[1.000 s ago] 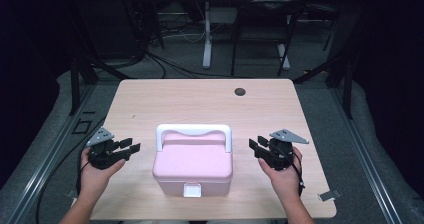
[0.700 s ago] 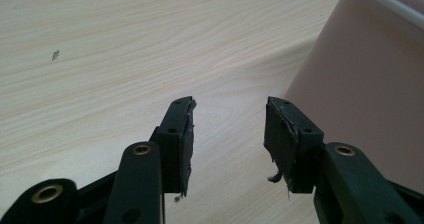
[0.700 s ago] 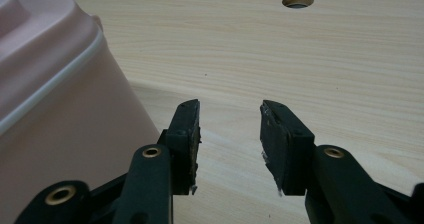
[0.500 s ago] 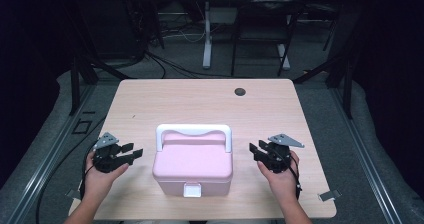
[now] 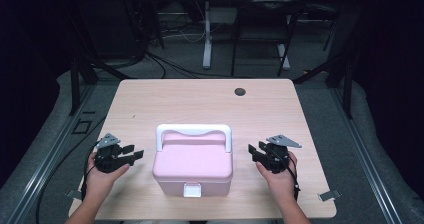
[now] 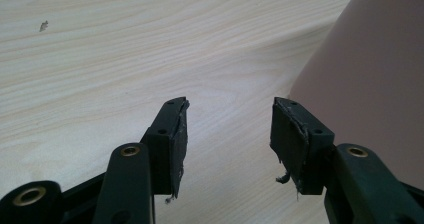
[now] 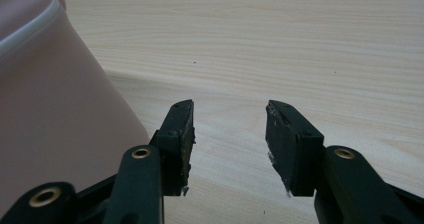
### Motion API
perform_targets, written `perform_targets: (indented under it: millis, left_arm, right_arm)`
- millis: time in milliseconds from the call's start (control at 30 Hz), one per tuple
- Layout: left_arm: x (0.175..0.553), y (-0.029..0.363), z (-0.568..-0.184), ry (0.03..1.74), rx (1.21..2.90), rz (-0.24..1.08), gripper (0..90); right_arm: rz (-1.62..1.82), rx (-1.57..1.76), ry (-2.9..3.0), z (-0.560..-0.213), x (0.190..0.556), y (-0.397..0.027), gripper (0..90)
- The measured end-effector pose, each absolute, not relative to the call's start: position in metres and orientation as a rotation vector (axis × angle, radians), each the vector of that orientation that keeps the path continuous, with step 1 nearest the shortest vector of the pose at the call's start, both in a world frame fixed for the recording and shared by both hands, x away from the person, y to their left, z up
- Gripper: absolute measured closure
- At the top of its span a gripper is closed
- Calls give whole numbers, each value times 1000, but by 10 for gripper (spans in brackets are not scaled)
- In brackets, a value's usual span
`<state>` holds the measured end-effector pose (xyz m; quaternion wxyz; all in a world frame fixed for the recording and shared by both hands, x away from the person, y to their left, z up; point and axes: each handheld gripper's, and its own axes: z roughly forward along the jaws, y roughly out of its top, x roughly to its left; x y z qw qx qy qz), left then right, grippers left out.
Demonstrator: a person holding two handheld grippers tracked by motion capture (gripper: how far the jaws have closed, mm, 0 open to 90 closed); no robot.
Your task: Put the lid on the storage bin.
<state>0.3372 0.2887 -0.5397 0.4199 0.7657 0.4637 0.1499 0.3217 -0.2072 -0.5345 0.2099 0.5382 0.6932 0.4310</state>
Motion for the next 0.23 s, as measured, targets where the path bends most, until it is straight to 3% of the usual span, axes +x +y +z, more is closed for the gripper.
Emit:
perform_targets:
  millis: [233]
  left_arm:
    - [338, 288, -538, 1150, 1908, 357, 502]
  right_arm:
    - [1154, 1484, 1934, -536, 323, -207, 499]
